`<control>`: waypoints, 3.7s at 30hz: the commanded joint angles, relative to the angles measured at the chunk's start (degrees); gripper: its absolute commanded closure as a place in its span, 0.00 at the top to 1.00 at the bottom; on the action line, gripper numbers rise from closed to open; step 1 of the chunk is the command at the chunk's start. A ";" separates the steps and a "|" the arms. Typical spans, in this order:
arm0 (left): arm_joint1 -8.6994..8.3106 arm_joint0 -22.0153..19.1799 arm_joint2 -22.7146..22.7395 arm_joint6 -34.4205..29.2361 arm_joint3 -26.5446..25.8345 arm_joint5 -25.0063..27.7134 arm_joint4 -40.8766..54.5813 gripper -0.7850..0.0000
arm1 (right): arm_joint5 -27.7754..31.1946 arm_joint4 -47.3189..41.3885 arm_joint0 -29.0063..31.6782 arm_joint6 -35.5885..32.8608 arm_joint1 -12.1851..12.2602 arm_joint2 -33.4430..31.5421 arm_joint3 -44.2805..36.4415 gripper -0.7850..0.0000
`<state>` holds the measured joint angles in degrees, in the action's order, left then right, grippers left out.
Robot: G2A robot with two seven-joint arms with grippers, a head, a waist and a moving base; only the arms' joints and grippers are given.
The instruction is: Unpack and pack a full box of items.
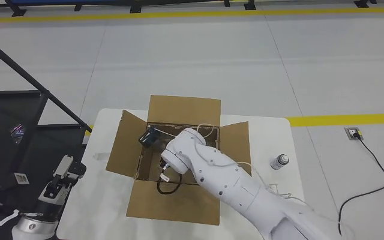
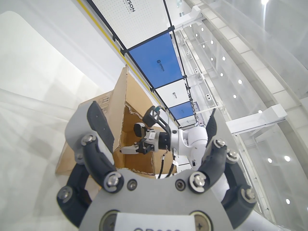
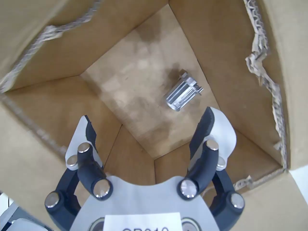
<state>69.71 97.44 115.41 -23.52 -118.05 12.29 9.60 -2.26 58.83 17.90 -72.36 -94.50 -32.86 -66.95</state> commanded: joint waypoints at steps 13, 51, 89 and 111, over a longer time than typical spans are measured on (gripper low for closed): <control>-0.27 -0.44 0.04 -1.16 -0.28 -0.02 -0.24 1.00 | 11.17 20.55 38.54 -14.22 12.69 -31.27 -63.00 1.00; -1.00 -5.55 -6.09 -0.20 0.18 -4.35 -5.47 1.00 | 15.24 21.10 49.97 -5.52 17.16 -59.76 -29.96 0.48; -1.45 -5.84 -6.40 0.52 0.53 -4.42 -5.74 1.00 | 15.12 9.25 54.69 -8.26 19.16 -61.97 -60.05 0.00; -1.12 -0.37 -2.79 3.79 0.43 -0.83 -1.38 1.00 | -4.30 7.73 14.48 -4.98 12.85 -16.16 -30.66 0.00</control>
<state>68.58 96.87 112.41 -19.81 -117.62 11.39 8.06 -5.71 66.45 34.21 -78.22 -81.10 -50.98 -101.74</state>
